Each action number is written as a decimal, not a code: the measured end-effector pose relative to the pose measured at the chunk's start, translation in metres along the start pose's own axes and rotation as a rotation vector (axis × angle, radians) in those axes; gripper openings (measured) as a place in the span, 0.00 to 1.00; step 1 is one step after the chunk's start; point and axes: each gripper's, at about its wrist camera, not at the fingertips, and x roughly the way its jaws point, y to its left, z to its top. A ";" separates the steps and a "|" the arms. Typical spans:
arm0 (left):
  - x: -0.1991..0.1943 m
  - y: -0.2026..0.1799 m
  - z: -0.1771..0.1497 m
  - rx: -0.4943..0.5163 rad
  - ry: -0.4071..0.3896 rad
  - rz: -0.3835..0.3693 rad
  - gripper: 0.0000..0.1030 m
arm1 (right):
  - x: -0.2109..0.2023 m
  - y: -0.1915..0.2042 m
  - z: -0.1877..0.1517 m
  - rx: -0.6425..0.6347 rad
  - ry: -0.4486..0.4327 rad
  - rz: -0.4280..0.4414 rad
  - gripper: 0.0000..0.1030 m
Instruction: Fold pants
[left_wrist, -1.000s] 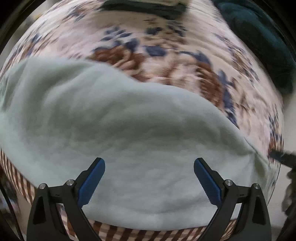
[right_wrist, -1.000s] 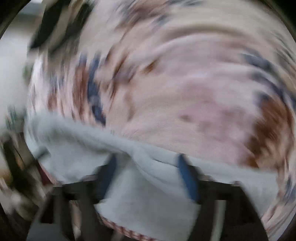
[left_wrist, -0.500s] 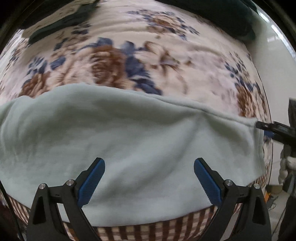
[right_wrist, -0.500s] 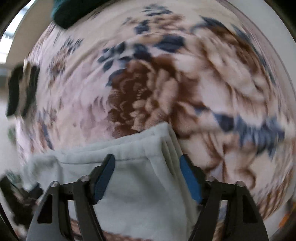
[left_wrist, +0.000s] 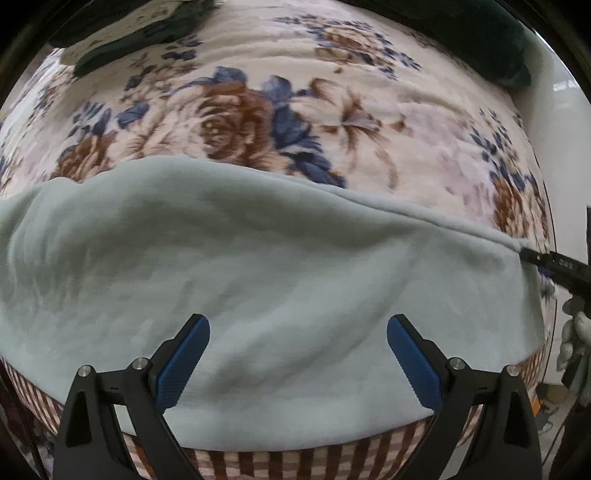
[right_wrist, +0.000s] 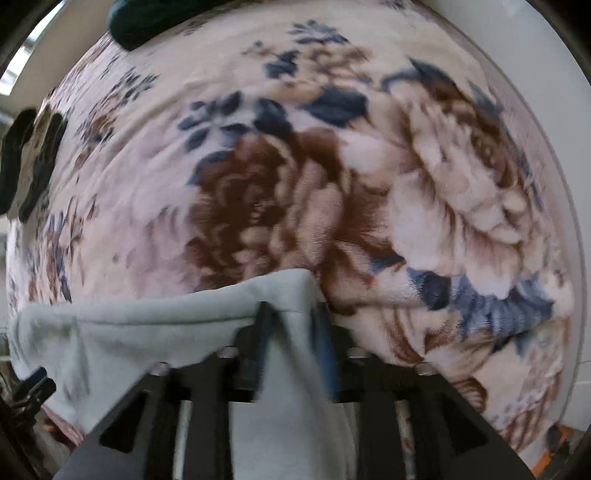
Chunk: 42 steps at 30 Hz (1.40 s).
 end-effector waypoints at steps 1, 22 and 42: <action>-0.001 0.001 0.000 0.002 -0.011 0.013 0.95 | -0.002 -0.008 0.001 0.029 0.008 -0.021 0.68; 0.027 -0.014 0.003 0.096 0.059 0.107 0.95 | 0.063 -0.036 -0.137 0.729 -0.241 0.790 0.74; -0.026 0.055 0.008 -0.014 -0.105 0.198 0.96 | 0.037 0.022 -0.104 0.637 -0.304 0.652 0.16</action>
